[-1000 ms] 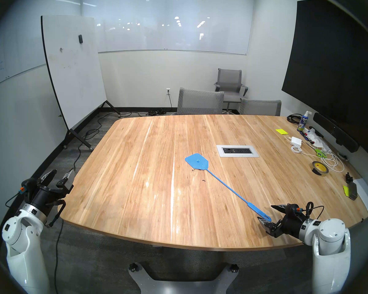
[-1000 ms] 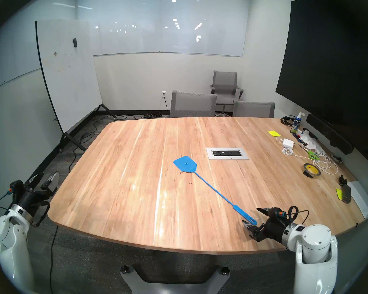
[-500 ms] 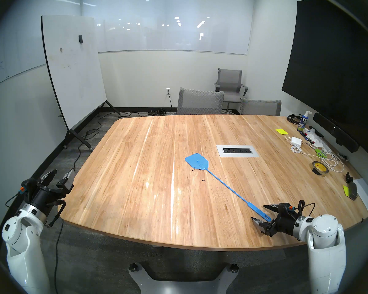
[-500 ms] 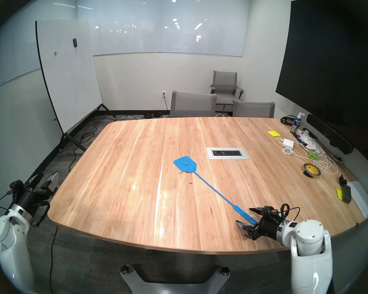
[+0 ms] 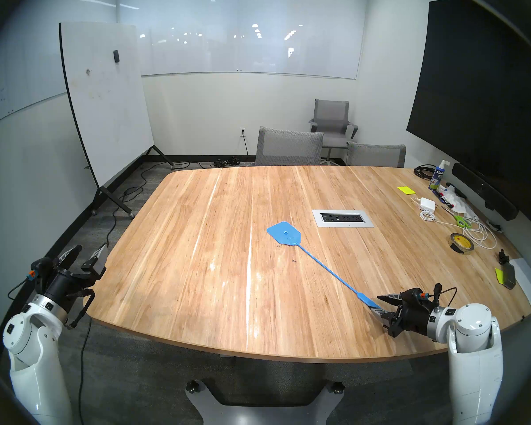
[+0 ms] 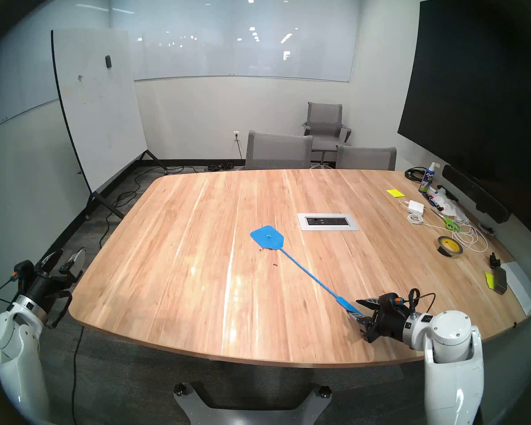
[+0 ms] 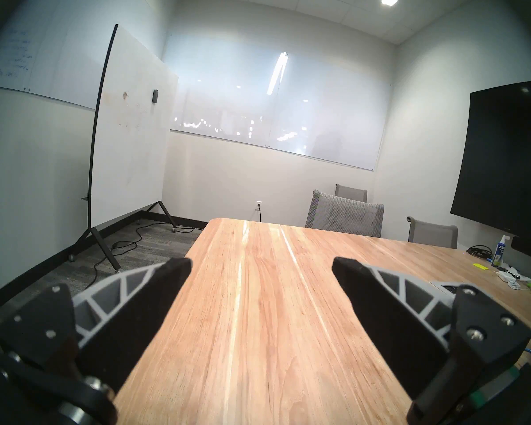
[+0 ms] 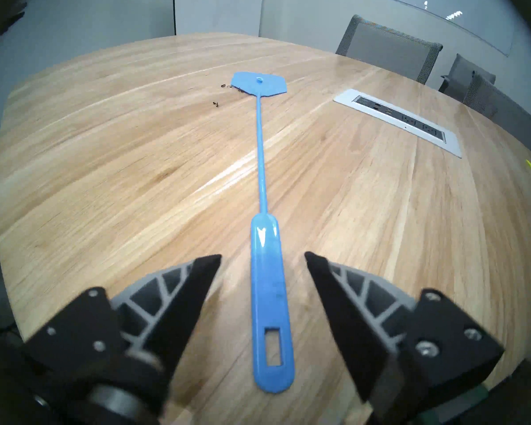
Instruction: Swat a bug on table
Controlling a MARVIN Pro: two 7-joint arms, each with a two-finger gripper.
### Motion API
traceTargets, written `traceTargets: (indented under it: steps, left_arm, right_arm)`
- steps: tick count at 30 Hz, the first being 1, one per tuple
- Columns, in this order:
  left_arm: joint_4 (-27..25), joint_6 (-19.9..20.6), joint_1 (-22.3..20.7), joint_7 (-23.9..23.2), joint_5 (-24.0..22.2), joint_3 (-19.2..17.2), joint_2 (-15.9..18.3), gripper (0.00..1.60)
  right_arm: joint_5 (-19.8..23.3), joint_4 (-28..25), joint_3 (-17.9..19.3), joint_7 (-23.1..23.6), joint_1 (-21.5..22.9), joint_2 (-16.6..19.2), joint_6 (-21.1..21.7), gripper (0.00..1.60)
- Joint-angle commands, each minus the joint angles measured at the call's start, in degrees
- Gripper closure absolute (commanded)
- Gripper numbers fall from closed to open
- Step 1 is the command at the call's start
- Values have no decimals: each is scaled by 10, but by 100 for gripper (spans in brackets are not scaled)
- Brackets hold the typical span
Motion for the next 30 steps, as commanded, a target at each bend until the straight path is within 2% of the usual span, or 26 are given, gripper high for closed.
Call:
traceTargets:
  steps: [1, 16, 17, 18, 20, 21, 23, 30]
  left_arm:
    - [-10, 1, 1, 0, -1, -2, 0, 0]
    - [-10, 2, 0, -2, 1, -3, -1, 0]
    - [-10, 2, 0, -2, 1, -3, -1, 0]
    - [-10, 2, -1, -2, 1, -3, -1, 0]
    - [-10, 2, -1, -2, 1, -3, -2, 0]
    - [-10, 2, -1, -2, 1, -3, -2, 0]
    - [-10, 2, -1, -2, 1, -3, -2, 0]
    - [-10, 3, -2, -3, 2, -4, -3, 0]
  right_arm:
    - [3, 0, -4, 6, 12, 5, 2, 0]
    - [0, 40, -19, 26, 27, 20, 2, 0]
    - [0, 40, -19, 26, 27, 20, 1, 60]
    - [-1, 41, -19, 27, 27, 20, 1, 82]
    - [-1, 41, -19, 28, 27, 21, 1, 107]
    - [-1, 42, -18, 28, 27, 21, 0, 132]
    - [-1, 42, -18, 29, 26, 21, 0, 160]
    - [-3, 38, -15, 34, 21, 23, -1, 160]
